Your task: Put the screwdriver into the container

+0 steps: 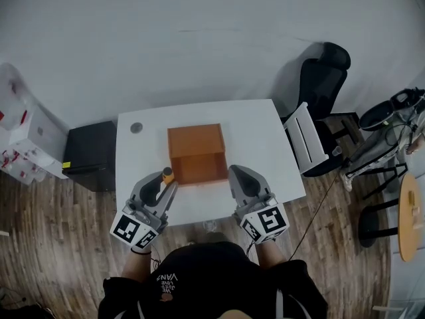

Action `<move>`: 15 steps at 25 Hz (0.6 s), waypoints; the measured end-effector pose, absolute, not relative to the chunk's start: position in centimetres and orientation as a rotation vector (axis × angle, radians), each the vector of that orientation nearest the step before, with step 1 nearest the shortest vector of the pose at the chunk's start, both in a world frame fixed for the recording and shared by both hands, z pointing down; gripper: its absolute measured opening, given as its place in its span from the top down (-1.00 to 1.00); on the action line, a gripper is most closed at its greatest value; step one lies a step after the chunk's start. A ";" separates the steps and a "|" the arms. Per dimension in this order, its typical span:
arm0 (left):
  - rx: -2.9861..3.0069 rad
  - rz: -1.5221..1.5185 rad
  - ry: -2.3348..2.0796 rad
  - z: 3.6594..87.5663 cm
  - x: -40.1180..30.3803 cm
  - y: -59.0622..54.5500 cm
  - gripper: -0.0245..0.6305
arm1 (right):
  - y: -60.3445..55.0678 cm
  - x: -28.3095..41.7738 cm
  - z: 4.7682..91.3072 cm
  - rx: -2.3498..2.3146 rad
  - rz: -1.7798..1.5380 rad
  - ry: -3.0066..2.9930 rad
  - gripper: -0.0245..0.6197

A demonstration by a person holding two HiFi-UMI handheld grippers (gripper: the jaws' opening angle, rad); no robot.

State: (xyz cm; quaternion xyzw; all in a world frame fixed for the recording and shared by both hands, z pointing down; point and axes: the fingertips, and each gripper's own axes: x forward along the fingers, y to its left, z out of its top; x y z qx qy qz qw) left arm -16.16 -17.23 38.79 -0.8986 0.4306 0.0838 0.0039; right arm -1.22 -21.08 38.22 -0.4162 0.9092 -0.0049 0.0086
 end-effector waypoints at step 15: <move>-2.779 0.220 1.369 38.9 -14.7 -22.7 0.58 | -26.3 -0.2 38.0 -1.244 0.001 2.834 0.89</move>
